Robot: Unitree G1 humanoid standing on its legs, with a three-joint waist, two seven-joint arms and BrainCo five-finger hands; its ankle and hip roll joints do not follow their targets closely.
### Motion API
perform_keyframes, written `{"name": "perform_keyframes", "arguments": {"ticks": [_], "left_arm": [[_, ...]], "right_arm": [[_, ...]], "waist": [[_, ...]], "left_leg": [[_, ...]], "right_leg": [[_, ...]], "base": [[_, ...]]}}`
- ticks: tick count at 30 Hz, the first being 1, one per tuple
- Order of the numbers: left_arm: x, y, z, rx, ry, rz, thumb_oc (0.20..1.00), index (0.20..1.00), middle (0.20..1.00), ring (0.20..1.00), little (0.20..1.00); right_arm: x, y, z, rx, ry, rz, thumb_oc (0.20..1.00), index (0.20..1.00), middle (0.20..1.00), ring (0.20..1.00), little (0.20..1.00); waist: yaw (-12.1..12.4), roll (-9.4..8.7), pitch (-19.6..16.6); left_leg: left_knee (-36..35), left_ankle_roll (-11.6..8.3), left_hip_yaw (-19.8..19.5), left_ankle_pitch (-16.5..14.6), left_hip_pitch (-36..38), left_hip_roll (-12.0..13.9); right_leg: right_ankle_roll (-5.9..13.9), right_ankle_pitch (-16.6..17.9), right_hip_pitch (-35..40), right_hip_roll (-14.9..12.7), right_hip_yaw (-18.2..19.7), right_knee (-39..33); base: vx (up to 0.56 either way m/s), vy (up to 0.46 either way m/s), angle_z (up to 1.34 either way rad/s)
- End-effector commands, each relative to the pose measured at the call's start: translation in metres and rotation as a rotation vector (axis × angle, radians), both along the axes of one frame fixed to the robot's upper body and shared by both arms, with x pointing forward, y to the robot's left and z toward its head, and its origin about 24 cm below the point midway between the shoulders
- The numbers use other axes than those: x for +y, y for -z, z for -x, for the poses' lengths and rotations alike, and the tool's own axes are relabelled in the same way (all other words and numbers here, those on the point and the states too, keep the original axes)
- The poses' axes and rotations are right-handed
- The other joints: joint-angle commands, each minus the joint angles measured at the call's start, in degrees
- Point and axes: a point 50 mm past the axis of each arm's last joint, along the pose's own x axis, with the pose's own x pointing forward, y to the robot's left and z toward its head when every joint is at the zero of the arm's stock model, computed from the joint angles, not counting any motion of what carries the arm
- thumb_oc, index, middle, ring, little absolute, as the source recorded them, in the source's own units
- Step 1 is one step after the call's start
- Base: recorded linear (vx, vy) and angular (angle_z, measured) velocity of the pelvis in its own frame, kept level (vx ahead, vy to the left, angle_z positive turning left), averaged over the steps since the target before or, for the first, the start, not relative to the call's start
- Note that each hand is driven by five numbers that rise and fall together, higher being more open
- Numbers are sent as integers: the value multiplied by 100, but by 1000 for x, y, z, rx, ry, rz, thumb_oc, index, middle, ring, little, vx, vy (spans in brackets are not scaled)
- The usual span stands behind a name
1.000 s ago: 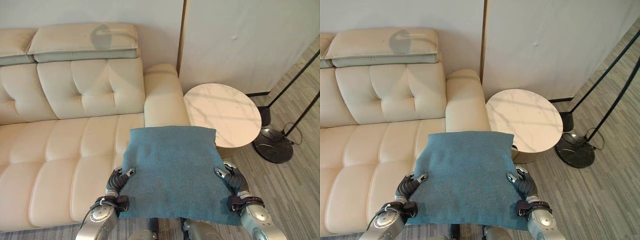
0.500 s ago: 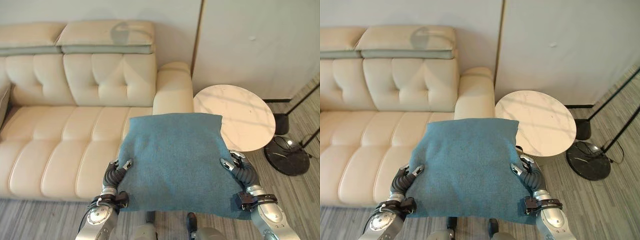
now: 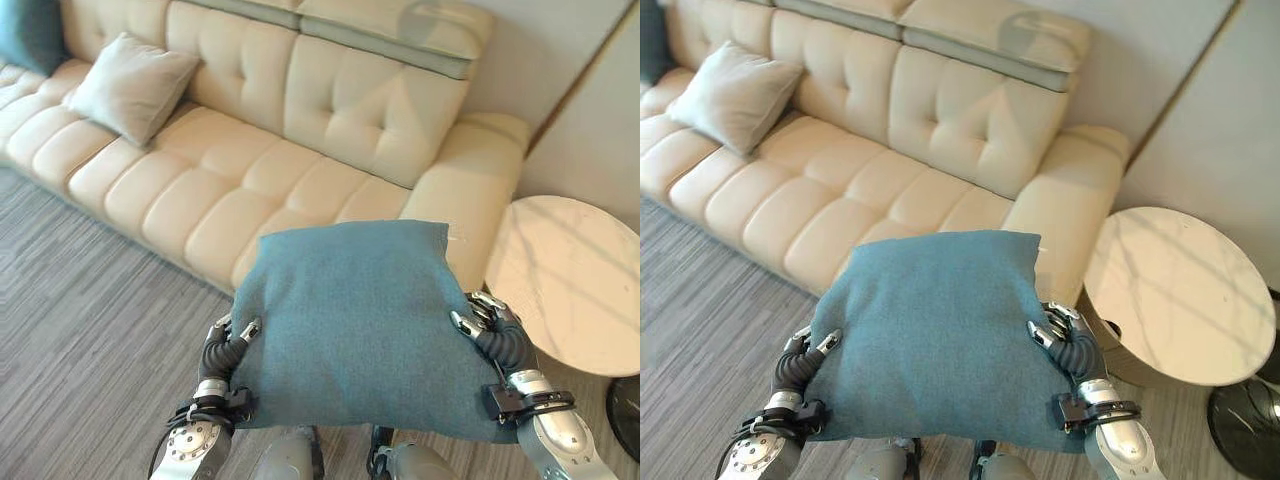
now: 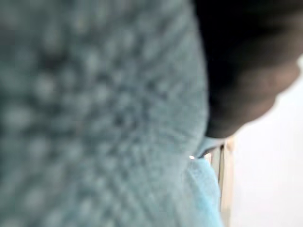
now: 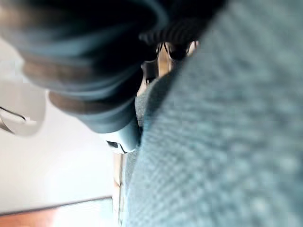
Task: Pick up all the scattered cushions and arrange them neatly on the sofa.
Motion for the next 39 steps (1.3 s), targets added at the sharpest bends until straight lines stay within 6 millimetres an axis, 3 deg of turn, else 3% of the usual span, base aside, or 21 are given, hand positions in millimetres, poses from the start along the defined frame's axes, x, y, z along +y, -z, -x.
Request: {"name": "perform_keyframes", "arguments": {"ticks": [1, 3, 8, 10, 13, 14, 15, 16, 19, 20, 21, 22, 23, 25, 26, 27, 28, 31, 34, 36, 39], "left_arm": [[5, -55, -10, -311, 12, -31, 200, 200, 200, 200, 200], [7, -54, -7, -305, 8, -37, 200, 200, 200, 200, 200], [8, -52, -3, -288, 16, -42, 200, 200, 200, 200, 200], [8, -57, -7, -311, 15, -62, 200, 200, 200, 200, 200], [10, -67, -10, -359, 2, -106, 200, 200, 200, 200, 200], [11, -71, -11, -374, 2, -130, 200, 200, 200, 200, 200], [9, -73, -13, -388, 8, -147, 200, 200, 200, 200, 200], [9, -76, -15, -405, 14, -172, 200, 200, 200, 200, 200], [10, -80, -18, -429, 8, -191, 200, 200, 200, 200, 200], [8, -80, -20, -435, 12, -180, 200, 200, 200, 200, 200], [5, -81, -24, -445, 22, -174, 200, 200, 200, 200, 200], [5, -81, -24, -445, 22, -173, 200, 200, 200, 200, 200], [5, -81, -25, -443, 24, -193, 200, 200, 200, 200, 200], [6, -80, -24, -439, 22, -204, 200, 200, 200, 200, 200], [9, -81, -24, -444, 6, -227, 200, 200, 200, 200, 200], [9, -81, -24, -442, 6, -229, 200, 200, 200, 200, 200], [10, -84, -22, -455, 2, -250, 200, 200, 200, 200, 200], [5, -79, -21, -442, 6, -209, 200, 200, 200, 200, 200], [3, -79, -18, -448, 18, -169, 200, 200, 200, 200, 200], [3, -81, -17, -457, 17, -160, 200, 200, 200, 200, 200], [2, -77, -18, -435, 5, -139, 200, 200, 200, 200, 200]], "right_arm": [[9, -47, -10, -298, -27, -11, 200, 200, 200, 200, 200], [6, -46, -8, -292, -6, 7, 200, 200, 200, 200, 200], [11, -44, -8, -283, -22, 21, 200, 200, 200, 200, 200], [15, -44, -9, -287, -20, 10, 200, 200, 200, 200, 200], [24, -46, -11, -304, -41, -16, 200, 200, 200, 200, 200], [27, -45, -12, -305, -45, -26, 200, 200, 200, 200, 200], [29, -46, -14, -314, -42, -42, 200, 200, 200, 200, 200], [31, -48, -16, -330, -50, -42, 200, 200, 200, 200, 200], [32, -51, -19, -348, -51, -39, 200, 200, 200, 200, 200], [31, -52, -20, -356, -46, -39, 200, 200, 200, 200, 200], [29, -53, -21, -362, -34, -44, 200, 200, 200, 200, 200], [29, -53, -21, -362, -33, -44, 200, 200, 200, 200, 200], [28, -51, -21, -350, -35, -42, 200, 200, 200, 200, 200], [28, -49, -20, -338, -38, -46, 200, 200, 200, 200, 200], [28, -47, -20, -328, -46, -48, 200, 200, 200, 200, 200], [28, -47, -19, -326, -46, -50, 200, 200, 200, 200, 200], [28, -49, -18, -334, -53, -63, 200, 200, 200, 200, 200], [27, -47, -18, -329, -54, -62, 200, 200, 200, 200, 200], [21, -49, -17, -326, -58, -49, 200, 200, 200, 200, 200], [18, -49, -18, -319, -58, -45, 200, 200, 200, 200, 200], [15, -49, -18, -314, -32, -36, 200, 200, 200, 200, 200]], "waist": [[-98, -309, -282], [-105, -285, -334], [-31, -339, -492], [2, -385, -504], [-167, -313, -410], [-252, -301, -361], [-422, -320, -300], [-521, -258, -201], [-520, -202, -111], [-535, -211, -84], [-533, -265, -119], [-540, -244, -109], [-485, -313, -196], [-436, -358, -261], [-308, -452, -402], [-312, -447, -400], [-222, -501, -559], [-308, -445, -684], [-300, -321, -620], [-248, -310, -549], [-277, -301, -465]], "left_leg": [[-365, -442, 290, 527, 212, 225], [-365, -473, 379, 483, 176, 256], [-365, -312, 260, 209, 293, -19], [-257, -6, 84, -132, 381, -365], [-365, 362, -107, -448, 758, -744], [-365, 444, -215, -544, 847, -826], [-365, 445, -397, -570, 878, -838], [-365, 419, -629, -621, 1019, -842], [-365, 393, -623, -673, 1143, -829], [-365, 363, -637, -714, 1195, -822], [-365, 337, -714, -828, 1300, -880], [-365, 329, -727, -826, 1309, -854], [-365, 257, -662, -946, 1435, -880], [-365, 226, -612, -1027, 1543, -893], [-365, 180, -420, -1109, 1743, -940], [-365, 170, -432, -1125, 1768, -925], [-285, 133, -262, -1244, 2045, -917], [469, -94, -107, -1219, 2100, -754], [2517, -571, -131, -530, 1559, -370], [3295, -737, -215, -262, 1243, -209], [3199, -515, -343, -515, 928, -169]], "right_leg": [[151, -609, 327, 214, 10, -501], [209, -632, 404, 136, -217, -501], [353, -602, 619, -109, -249, -485], [466, -734, 493, -567, -240, 442], [596, 73, -154, -1240, 97, 2223], [621, 247, -359, -1276, 377, 2734], [562, 148, -784, -849, 1060, 3143], [494, -246, -1287, -288, 1676, 3350], [414, -522, -1739, -59, 1611, 3303], [411, -570, -1826, 102, 1519, 2934], [511, -475, -1792, 252, 1391, 2037], [505, -433, -1736, 281, 1369, 1946], [637, -171, -1497, 369, 1042, 608], [718, 58, -1364, 426, 790, 10], [805, 256, -1239, 326, 184, -458], [818, 260, -1196, 347, 180, -495], [744, 218, -971, 288, -240, -501], [575, 213, -663, 456, -89, -496], [269, -72, -246, 618, 68, -501], [75, -296, -20, 720, 270, -501], [14, -412, 108, 727, 682, -501]], "base": [[77, 143, 84], [137, 233, 98], [242, 303, 48], [319, 494, 48], [215, 477, 47], [124, 288, 98], [157, 198, 118], [108, 97, 128], [150, 88, 60], [238, -53, 43], [237, -51, 47], [394, -94, 55], [220, -59, 39], [380, -96, 4], [416, -97, -25], [614, -123, -36], [353, -67, -39], [567, -115, -70], [375, -159, -27], [322, -141, -80], [219, -33, -78]]}}
